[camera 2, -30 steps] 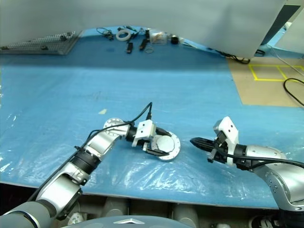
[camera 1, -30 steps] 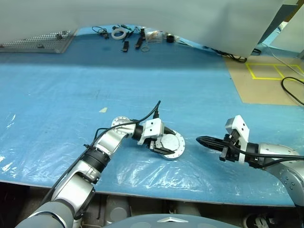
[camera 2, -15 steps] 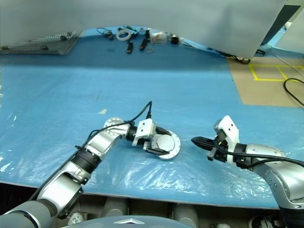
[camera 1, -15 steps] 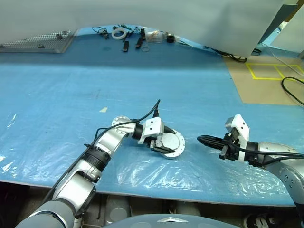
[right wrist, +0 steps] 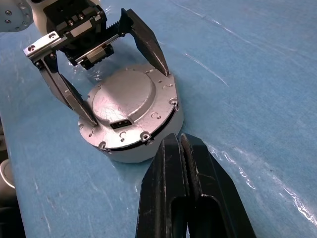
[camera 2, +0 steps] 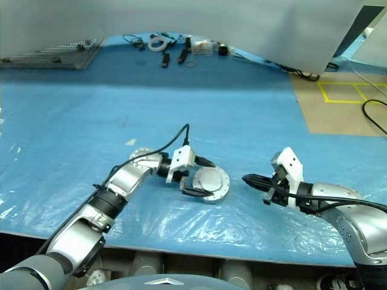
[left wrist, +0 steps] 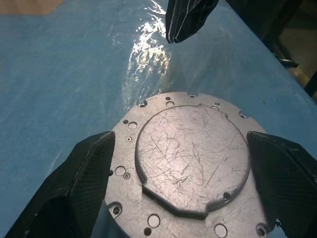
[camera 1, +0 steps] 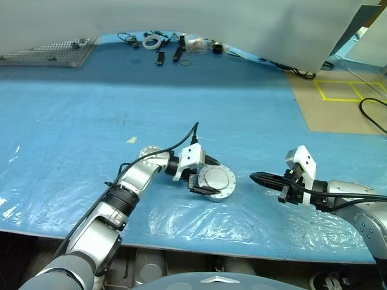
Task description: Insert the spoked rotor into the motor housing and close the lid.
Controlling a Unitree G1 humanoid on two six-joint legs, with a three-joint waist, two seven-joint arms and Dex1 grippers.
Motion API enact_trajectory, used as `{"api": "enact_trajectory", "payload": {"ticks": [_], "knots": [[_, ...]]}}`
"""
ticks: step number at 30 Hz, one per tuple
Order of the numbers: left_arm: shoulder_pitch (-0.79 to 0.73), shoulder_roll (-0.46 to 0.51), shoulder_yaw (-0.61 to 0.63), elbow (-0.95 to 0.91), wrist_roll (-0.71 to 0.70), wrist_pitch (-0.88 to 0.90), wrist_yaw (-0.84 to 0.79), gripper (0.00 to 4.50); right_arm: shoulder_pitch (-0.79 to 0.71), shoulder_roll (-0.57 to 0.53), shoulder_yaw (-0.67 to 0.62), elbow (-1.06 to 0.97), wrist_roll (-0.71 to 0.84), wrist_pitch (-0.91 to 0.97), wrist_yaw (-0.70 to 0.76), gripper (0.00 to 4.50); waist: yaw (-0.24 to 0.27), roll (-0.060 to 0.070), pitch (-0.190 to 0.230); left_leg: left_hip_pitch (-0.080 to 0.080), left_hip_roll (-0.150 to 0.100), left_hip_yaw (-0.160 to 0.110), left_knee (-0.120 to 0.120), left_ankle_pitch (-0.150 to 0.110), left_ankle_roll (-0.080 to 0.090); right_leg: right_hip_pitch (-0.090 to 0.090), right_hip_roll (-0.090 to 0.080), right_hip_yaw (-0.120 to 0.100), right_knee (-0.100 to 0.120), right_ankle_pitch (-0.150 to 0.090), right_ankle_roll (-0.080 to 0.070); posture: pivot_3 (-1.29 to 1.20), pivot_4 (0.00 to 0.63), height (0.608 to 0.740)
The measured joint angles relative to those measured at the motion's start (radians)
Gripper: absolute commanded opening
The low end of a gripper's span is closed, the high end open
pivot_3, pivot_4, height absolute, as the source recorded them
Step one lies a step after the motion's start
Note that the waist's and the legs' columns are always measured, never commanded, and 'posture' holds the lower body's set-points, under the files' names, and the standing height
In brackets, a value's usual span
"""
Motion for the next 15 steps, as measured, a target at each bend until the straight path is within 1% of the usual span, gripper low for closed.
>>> {"api": "enact_trajectory", "payload": {"ticks": [4, 9, 12, 14, 15], "knots": [[0.002, 0.037, 0.028, -0.084, -0.058, 0.079, -0.032, 4.48, -0.027, 0.000, 0.000, -0.002, 0.015, 0.000, 0.020, 0.00, -0.002, 0.000, 0.000, -0.002, 0.000, 0.000, 0.000, 0.000, 0.000, -0.005, 0.000, 0.000, 0.001, 0.000, 0.000, 0.00, 0.150, 0.740], [0.002, 0.105, 0.127, -0.203, -0.160, 0.174, -0.044, 4.48, -0.096, 0.000, 0.007, -0.014, 0.042, -0.002, 0.037, 0.00, -0.002, 0.000, 0.000, -0.003, 0.000, 0.000, 0.000, 0.000, 0.000, -0.009, 0.002, 0.000, 0.002, 0.002, 0.002, 0.00, 0.150, 0.740], [0.004, 0.142, 0.200, -0.249, -0.216, 0.246, -0.016, 4.50, -0.123, 0.003, 0.041, -0.021, 0.039, -0.020, 0.047, 0.62, -0.003, 0.000, 0.000, -0.004, 0.000, 0.000, 0.000, 0.000, 0.000, -0.009, 0.002, 0.000, 0.002, 0.002, 0.003, 0.00, 0.150, 0.740], [0.017, 0.174, 0.246, -0.276, -0.241, 0.281, 0.009, 4.50, -0.140, 0.023, 0.063, -0.023, 0.040, -0.025, 0.049, 1.19, -0.003, 0.000, 0.000, -0.003, 0.000, 0.000, 0.000, 0.000, 0.000, -0.009, 0.002, 0.000, 0.002, 0.002, 0.003, 0.00, 0.150, 0.740], [0.033, 0.194, 0.269, -0.287, -0.250, 0.297, 0.021, 4.50, -0.143, 0.028, 0.079, -0.022, 0.040, -0.028, 0.052, 1.56, -0.004, 0.000, 0.000, -0.003, 0.000, 0.000, 0.000, 0.000, 0.000, -0.009, 0.002, 0.000, 0.002, 0.002, 0.003, 0.00, 0.150, 0.740]]}}
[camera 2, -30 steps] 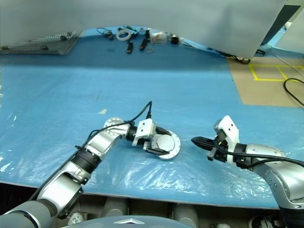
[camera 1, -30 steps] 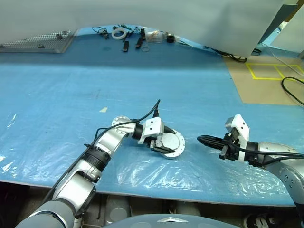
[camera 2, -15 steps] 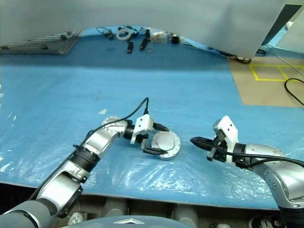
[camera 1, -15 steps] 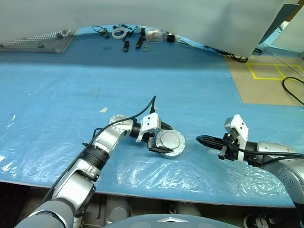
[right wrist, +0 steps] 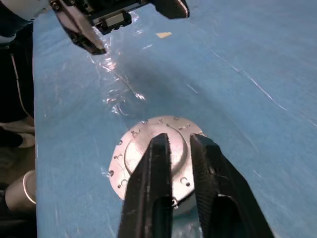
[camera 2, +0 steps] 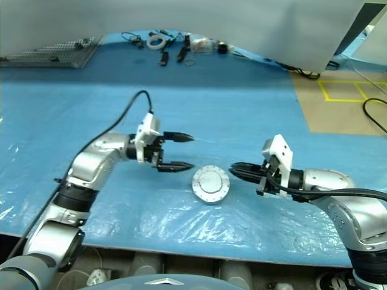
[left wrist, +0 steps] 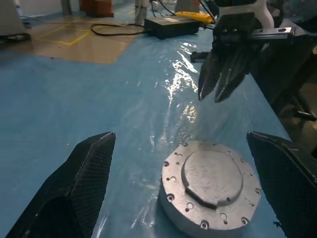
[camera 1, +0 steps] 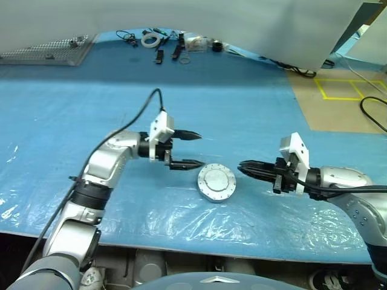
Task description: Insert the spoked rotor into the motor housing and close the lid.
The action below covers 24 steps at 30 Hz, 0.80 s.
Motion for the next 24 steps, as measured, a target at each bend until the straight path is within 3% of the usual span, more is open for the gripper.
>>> {"api": "enact_trajectory", "payload": {"ticks": [9, 24], "knots": [[0.174, 0.093, 0.066, -0.125, -0.023, 0.068, 0.091, 4.50, -0.088, 0.003, 0.117, 0.054, -0.028, -0.031, 0.083, 4.44, 0.001, 0.000, 0.000, 0.000, 0.001, 0.000, 0.000, 0.000, 0.000, 0.000, 0.000, 0.000, 0.000, -0.002, -0.003, 0.00, 0.150, 0.740], [0.427, 0.164, 0.124, -0.296, -0.064, 0.044, 0.137, 4.50, -0.170, 0.049, 0.300, 0.221, -0.292, -0.236, 0.143, 4.48, -0.013, -0.001, 0.000, 0.000, 0.002, 0.000, 0.002, 0.000, 0.000, -0.001, 0.000, -0.001, 0.001, -0.002, -0.003, 0.00, 0.150, 0.740]]}}
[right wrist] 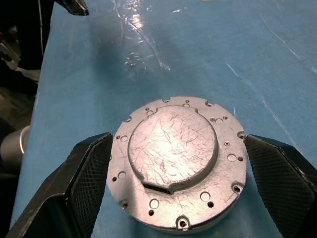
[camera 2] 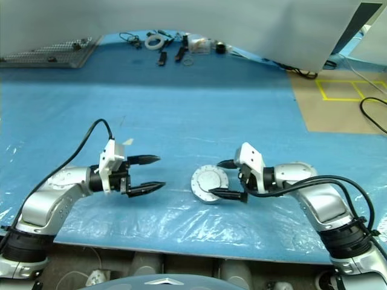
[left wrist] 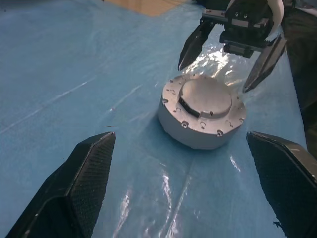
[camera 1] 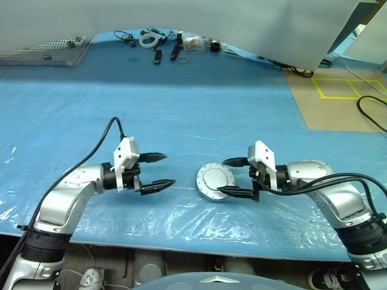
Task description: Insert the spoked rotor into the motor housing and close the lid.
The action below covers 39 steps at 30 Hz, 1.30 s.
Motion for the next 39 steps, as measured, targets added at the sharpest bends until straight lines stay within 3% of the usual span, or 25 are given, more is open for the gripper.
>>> {"api": "enact_trajectory", "payload": {"ticks": [27, 33, 39], "knots": [[0.026, 0.003, -0.041, 0.001, 0.022, -0.022, 0.027, 4.50, -0.011, 0.070, 0.089, 0.070, -0.182, -0.190, 0.037, 4.48, -0.013, -0.001, 0.000, 0.002, 0.000, 0.000, 0.003, 0.000, 0.000, 0.000, 0.000, 0.000, 0.004, 0.000, -0.001, 0.00, 0.150, 0.740], [0.035, 0.003, -0.042, 0.001, 0.026, -0.027, 0.033, 4.50, -0.011, 0.080, 0.089, 0.080, -0.199, -0.212, 0.031, 2.99, -0.013, -0.001, 0.000, 0.002, 0.000, 0.000, 0.004, 0.000, 0.001, 0.000, 0.000, 0.000, 0.005, 0.000, -0.001, 0.00, 0.150, 0.740], [0.036, 0.002, -0.046, 0.001, 0.028, -0.027, 0.037, 4.50, -0.011, 0.079, 0.087, 0.080, -0.198, -0.209, 0.034, 2.94, -0.013, -0.001, 0.000, 0.002, 0.000, 0.000, 0.004, 0.000, 0.001, 0.000, 0.000, 0.000, 0.005, 0.000, -0.001, 0.00, 0.150, 0.740]]}}
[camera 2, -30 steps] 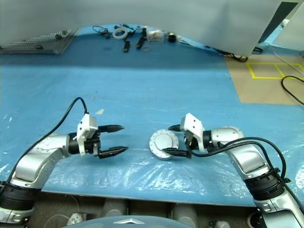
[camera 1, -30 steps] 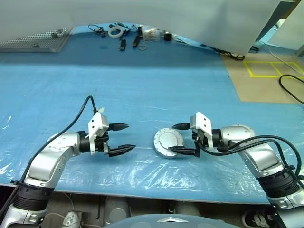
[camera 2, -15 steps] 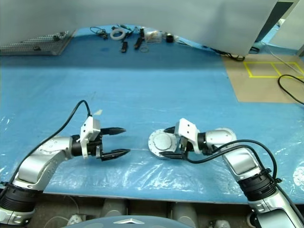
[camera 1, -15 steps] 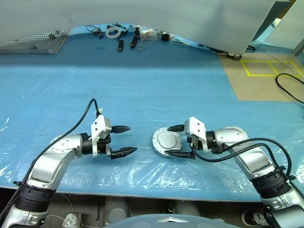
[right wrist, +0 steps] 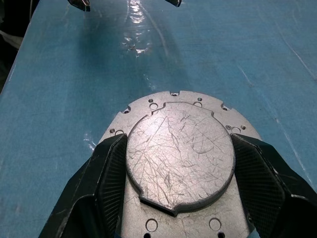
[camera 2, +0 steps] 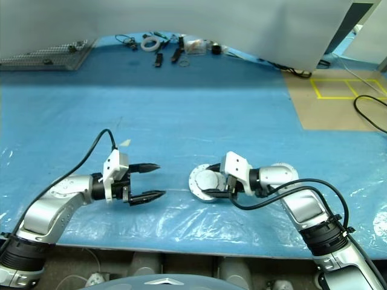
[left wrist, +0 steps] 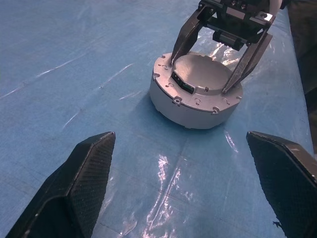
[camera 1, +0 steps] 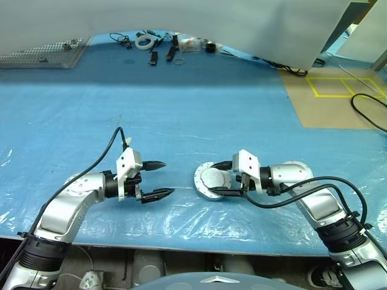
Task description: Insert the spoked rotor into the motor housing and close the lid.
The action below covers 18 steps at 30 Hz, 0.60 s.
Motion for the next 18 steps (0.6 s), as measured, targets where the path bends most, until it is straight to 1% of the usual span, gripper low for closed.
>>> {"api": "enact_trajectory", "payload": {"ticks": [10, 18], "knots": [[0.003, -0.006, -0.005, 0.000, -0.001, 0.003, 0.009, 4.50, 0.000, 0.012, -0.001, 0.015, 0.000, 0.005, 0.000, 2.94, 0.000, -0.001, -0.001, 0.001, 0.000, 0.000, 0.000, 0.000, 0.000, 0.000, 0.000, 0.000, 0.001, 0.000, 0.000, 0.00, 0.150, 0.740], [-0.032, -0.022, -0.038, 0.002, 0.003, 0.002, 0.009, 4.50, 0.002, 0.020, -0.002, 0.048, 0.000, -0.005, -0.008, 2.94, 0.000, -0.002, -0.002, 0.006, 0.001, 0.000, 0.001, 0.000, 0.000, 0.010, 0.000, 0.000, 0.001, -0.001, -0.001, 0.00, 0.150, 0.740]]}}
